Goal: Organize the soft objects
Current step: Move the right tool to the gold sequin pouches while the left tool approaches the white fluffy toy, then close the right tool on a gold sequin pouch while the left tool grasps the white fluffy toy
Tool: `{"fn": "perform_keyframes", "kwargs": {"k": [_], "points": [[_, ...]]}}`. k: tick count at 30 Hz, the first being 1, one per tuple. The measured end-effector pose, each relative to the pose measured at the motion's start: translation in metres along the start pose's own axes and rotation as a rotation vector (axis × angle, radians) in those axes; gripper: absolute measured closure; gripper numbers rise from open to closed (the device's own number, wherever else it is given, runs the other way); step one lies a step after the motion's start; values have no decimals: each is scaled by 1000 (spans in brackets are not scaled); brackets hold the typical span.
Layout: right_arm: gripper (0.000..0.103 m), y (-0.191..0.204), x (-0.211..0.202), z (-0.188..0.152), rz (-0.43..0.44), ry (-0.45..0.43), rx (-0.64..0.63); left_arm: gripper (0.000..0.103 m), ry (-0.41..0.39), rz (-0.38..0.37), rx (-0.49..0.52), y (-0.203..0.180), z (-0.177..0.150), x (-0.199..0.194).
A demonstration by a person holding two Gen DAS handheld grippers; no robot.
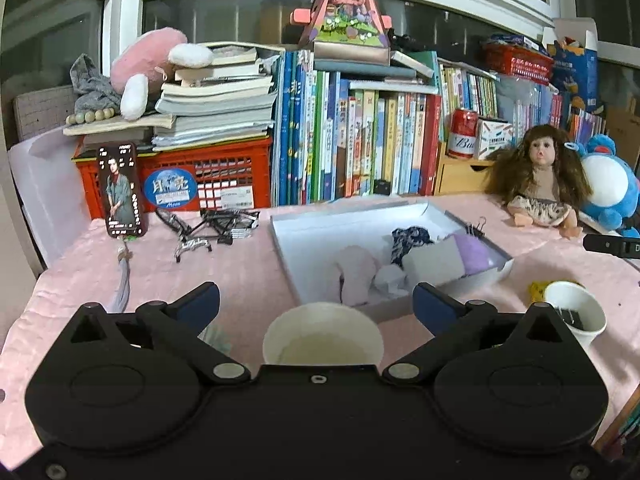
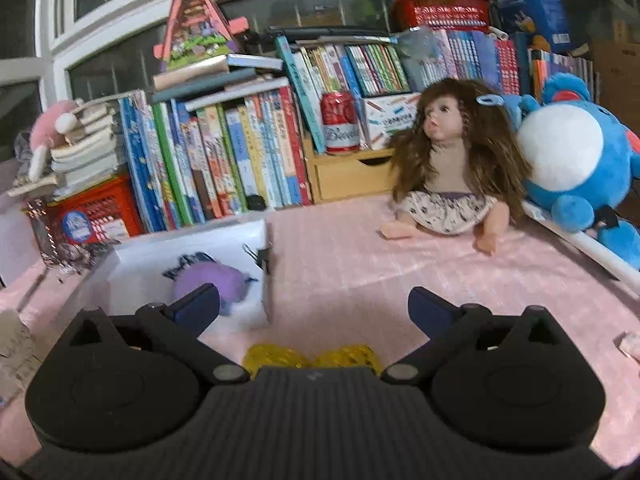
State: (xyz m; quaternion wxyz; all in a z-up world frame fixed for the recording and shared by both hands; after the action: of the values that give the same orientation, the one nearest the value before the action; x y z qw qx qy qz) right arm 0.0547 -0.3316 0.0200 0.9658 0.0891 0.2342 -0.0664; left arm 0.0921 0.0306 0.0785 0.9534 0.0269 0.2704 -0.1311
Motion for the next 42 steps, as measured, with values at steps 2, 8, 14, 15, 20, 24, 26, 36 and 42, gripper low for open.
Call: {"fn": "perform_keyframes", "kwargs": {"k": [2,8,14,15,20,24,26,36,42], "points": [[0,-2,3,-6,-14,10,-9,1,5,10,-18,4,-6,-1],[0,-8,8,-19,-40,55,-22,1,-30,124,-37,22,-21,-6],[0,-8,12,-33,-35,84,-40,2,-40,165,-78,40,-34,-12],[1,-7,13,-36,-29,89,-43,2,-34,168,-89,43,-38,-12],[5,0,18,-42,3,88,-44,4,-28,174,-139,54,-59,-16],[10,0,25,-42,16,96,-22,5,-1,153,-161,54,-70,-21],[13,0,28,-42,26,104,-8,5,-11,151,-134,50,-73,-25],[22,4,41,-46,27,115,-25,7,63,173,-92,43,-97,-6],[16,4,47,-49,28,127,-41,7,104,165,-84,37,-109,11]]}}
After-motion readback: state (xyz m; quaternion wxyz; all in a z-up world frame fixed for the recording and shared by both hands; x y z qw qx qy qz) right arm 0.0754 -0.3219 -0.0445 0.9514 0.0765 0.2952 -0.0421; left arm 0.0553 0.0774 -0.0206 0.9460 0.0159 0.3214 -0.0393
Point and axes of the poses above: each gripper's, at about its wrist camera, not at the fingertips, and x roughly the way its jaws point, y to its left, z to its top, the point moved 6 cm from there along x, roughly the way its jaws point, and after that the axes turned 3 degrees about y, right-handed, at the moved point
